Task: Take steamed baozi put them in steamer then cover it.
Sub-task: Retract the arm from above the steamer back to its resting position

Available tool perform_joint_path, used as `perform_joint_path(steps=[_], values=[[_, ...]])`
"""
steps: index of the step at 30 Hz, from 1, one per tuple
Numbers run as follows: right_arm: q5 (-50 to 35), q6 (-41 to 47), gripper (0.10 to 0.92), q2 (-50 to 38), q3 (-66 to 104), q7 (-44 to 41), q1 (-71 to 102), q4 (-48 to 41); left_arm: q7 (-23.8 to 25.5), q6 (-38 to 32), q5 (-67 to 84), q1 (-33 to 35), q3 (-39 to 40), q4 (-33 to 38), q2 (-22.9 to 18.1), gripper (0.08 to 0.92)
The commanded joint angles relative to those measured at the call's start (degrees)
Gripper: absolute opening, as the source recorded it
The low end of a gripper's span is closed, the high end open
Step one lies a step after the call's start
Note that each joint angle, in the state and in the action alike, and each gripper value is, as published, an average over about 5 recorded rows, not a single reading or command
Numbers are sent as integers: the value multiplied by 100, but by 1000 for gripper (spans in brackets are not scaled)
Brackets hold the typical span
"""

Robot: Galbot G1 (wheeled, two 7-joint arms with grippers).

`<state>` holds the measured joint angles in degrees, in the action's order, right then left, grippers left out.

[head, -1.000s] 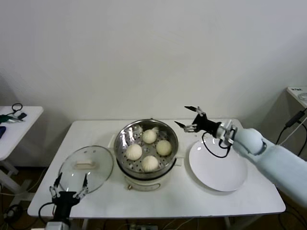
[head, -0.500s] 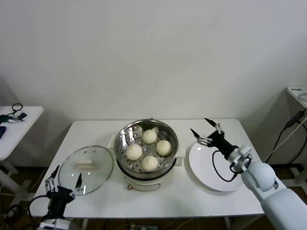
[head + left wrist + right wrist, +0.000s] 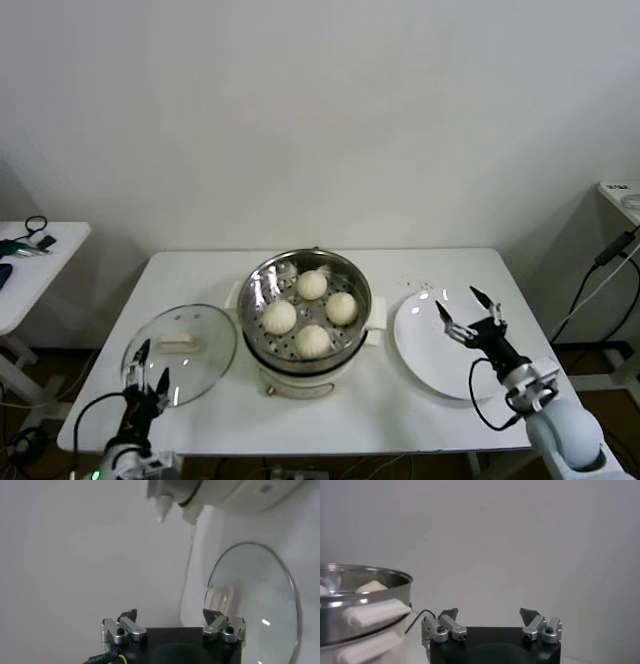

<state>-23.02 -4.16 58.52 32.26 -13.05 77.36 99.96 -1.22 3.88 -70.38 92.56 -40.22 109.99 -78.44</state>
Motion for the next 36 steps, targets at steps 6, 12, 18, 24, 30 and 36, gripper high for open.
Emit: perform_joint_path(steps=[6, 12, 18, 24, 30, 36], values=[[517, -41, 823, 454, 284, 30, 427, -145, -300, 9, -1335, -1456, 432, -1780, 102, 823], [557, -47, 823, 481, 326, 32, 448, -176, -481, 70, -1512, -1854, 485, -2341, 116, 823], [581, -61, 823, 514, 359, 30, 448, -229, -499, 127, -1568, -2130, 504, -2759, 158, 823], [610, -65, 823, 541, 343, 28, 427, -263, -565, 187, -1513, -2322, 392, -3007, 177, 823], [705, -86, 823, 567, 321, 9, 372, -350, -598, 215, -1279, -2341, 414, -2895, 264, 823], [803, -115, 823, 617, 296, -8, 350, -395, -648, 223, -1193, -2445, 502, -3035, 254, 823]])
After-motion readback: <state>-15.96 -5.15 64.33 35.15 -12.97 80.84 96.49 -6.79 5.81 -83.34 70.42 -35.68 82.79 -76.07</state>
